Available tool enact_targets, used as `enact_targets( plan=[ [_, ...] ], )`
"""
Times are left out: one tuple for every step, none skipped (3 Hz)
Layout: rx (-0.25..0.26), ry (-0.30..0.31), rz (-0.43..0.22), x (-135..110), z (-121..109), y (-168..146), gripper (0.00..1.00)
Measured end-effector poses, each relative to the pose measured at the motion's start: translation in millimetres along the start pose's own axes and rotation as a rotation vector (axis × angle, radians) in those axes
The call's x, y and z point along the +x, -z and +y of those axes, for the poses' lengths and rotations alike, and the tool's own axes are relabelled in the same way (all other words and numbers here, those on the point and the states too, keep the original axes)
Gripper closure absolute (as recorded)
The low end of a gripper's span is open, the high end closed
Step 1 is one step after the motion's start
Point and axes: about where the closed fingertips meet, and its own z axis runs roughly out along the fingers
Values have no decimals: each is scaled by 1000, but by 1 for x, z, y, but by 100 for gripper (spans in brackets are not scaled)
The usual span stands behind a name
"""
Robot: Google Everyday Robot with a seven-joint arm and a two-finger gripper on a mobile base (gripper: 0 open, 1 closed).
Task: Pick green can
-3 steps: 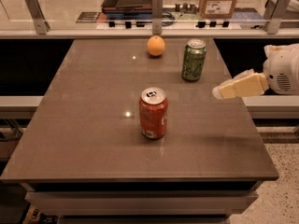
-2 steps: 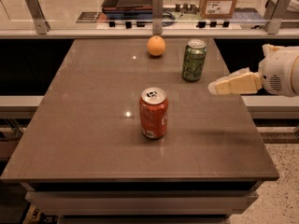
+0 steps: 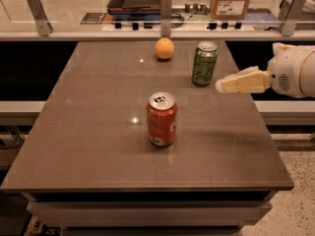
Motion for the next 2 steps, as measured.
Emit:
enact_targets(
  plan=[
    [7, -39, -59, -7, -7, -14, 0],
    [-1, -76, -109, -12, -11, -30, 0]
  ],
)
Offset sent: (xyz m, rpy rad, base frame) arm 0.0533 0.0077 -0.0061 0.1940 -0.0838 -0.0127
